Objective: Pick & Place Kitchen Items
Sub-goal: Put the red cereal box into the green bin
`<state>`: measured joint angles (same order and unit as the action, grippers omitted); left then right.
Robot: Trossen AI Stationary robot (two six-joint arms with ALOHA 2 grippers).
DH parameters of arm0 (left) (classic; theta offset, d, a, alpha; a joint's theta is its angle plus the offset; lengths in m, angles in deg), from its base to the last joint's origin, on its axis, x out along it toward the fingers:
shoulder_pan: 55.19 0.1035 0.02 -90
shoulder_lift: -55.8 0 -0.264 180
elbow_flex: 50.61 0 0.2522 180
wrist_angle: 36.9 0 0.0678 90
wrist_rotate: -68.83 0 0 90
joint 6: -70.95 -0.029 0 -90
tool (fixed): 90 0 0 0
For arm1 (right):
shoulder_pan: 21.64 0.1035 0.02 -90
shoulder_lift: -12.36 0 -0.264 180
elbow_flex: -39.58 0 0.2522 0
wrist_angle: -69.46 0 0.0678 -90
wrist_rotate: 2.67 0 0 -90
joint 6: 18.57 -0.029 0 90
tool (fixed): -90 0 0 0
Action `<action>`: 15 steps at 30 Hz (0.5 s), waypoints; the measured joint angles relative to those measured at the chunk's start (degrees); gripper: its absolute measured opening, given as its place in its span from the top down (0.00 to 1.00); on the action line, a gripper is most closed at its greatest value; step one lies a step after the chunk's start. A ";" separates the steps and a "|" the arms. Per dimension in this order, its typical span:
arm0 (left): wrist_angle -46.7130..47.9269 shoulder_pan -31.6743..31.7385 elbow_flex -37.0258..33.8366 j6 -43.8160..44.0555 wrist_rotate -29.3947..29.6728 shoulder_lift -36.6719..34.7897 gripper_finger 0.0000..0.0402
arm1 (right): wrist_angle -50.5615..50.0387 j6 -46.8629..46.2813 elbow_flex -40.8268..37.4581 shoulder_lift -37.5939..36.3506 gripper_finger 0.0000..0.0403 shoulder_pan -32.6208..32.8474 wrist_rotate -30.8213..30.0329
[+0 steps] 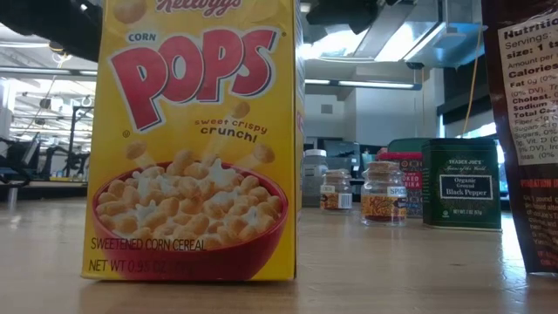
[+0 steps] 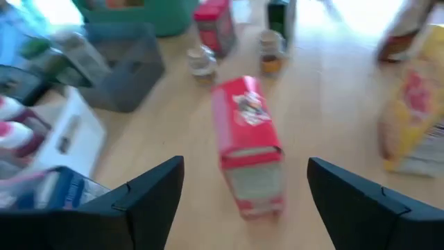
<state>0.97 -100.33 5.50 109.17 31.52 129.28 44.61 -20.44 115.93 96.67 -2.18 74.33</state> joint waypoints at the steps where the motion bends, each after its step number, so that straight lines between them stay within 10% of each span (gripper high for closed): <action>1: 0.01 0.14 0.00 0.02 1.25 0.44 0.25 | 0.00 -0.44 0.00 0.00 0.45 0.00 0.00; 15: -0.37 -0.19 0.00 3.89 5.03 7.52 0.25 | 2.81 -3.71 -0.04 0.00 0.45 0.02 0.01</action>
<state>0.60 -100.52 5.50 113.06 36.55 136.79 47.42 -24.14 115.88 96.67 -2.16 74.34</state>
